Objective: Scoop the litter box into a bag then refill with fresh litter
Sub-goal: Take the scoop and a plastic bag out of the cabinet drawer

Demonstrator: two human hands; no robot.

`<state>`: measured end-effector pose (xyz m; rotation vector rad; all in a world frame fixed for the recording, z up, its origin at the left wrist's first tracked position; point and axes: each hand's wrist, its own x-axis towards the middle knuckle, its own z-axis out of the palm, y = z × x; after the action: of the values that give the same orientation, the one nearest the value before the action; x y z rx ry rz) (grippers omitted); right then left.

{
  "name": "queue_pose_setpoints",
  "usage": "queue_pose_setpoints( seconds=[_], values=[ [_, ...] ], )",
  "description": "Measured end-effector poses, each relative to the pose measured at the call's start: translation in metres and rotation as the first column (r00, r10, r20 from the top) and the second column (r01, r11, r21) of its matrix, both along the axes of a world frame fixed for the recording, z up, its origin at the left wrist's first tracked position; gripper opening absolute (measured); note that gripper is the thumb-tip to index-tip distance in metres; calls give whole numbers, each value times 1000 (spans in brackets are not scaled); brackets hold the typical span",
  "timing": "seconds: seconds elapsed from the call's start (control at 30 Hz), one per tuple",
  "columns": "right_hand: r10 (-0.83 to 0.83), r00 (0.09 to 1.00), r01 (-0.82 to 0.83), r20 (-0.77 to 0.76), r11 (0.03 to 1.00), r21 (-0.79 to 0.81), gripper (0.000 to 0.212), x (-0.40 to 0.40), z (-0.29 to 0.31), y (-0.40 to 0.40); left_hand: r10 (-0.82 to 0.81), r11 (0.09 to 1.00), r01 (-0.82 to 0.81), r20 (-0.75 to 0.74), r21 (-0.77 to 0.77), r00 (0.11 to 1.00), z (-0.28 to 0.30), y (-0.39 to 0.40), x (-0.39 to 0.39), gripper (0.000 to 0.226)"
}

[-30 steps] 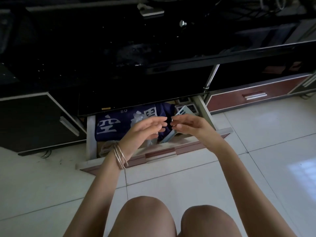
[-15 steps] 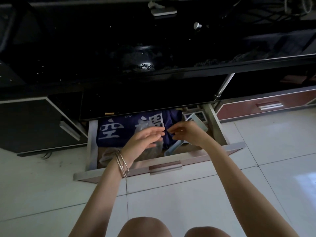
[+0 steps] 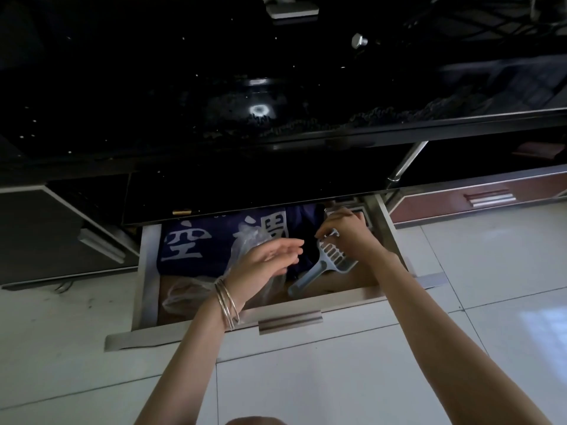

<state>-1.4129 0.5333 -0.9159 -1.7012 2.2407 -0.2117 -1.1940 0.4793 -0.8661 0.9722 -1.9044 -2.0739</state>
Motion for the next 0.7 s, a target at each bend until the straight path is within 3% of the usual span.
queue_pose_setpoints(
  seconds=[0.2, 0.37, 0.53, 0.7],
  values=[
    [47, 990, -19, 134, 980, -196, 16, -3, 4, 2, 31, 999, -32, -16, -26, 999, -2, -1, -3, 26],
    [-96, 900, 218, 424, 944, -248, 13, 5, 25, 13, 92, 988, -97, -46, -121, 995, 3, 0, -2, 26],
    [-83, 851, 304, 518, 883, -358, 13, 20, 46, 23, 132, 959, -154, -108, -238, 985, 13, -2, 8, 33],
    [-99, 813, 355, 574, 866, -354, 14, 32, 65, 31, 174, 934, -229, -211, -274, 962, 30, 1, 21, 31]
  ],
)
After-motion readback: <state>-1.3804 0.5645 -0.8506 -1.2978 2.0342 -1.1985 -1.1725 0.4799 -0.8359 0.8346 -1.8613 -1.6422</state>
